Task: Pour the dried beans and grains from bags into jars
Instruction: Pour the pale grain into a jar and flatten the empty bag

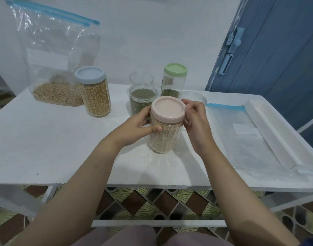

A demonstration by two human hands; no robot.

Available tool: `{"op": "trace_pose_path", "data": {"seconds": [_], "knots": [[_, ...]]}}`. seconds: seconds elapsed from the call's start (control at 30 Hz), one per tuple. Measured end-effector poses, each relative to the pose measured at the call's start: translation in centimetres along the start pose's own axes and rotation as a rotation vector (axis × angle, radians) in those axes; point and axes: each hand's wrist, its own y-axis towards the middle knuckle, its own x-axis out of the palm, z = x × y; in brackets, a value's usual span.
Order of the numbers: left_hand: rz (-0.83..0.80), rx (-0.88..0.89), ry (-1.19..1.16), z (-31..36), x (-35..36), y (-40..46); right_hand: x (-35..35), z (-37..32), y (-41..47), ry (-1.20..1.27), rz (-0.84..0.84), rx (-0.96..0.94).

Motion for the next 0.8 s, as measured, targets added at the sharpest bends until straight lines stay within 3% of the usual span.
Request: {"op": "trace_pose_path", "data": {"seconds": [0.17,0.43,0.67,0.8], "knots": [[-0.019,-0.003,-0.032,0.1,-0.2,-0.1,-1.8,-1.2,0.5,-0.254,-0.394,-0.096],[0.019,0.02,-0.007,0.4,0.3,-0.1,-0.7,-0.2,-0.2,-0.285,-0.183,-0.168],[-0.051,0.02,0.067,2.5,-0.8,0.2,-3.1,-3.2,1.3,-0.298,-0.475,0.038],[-0.037,0.024,0.069,2.7,-0.9,0.5,-3.1,-2.9,1.8,-0.308,-0.434,0.018]]}}
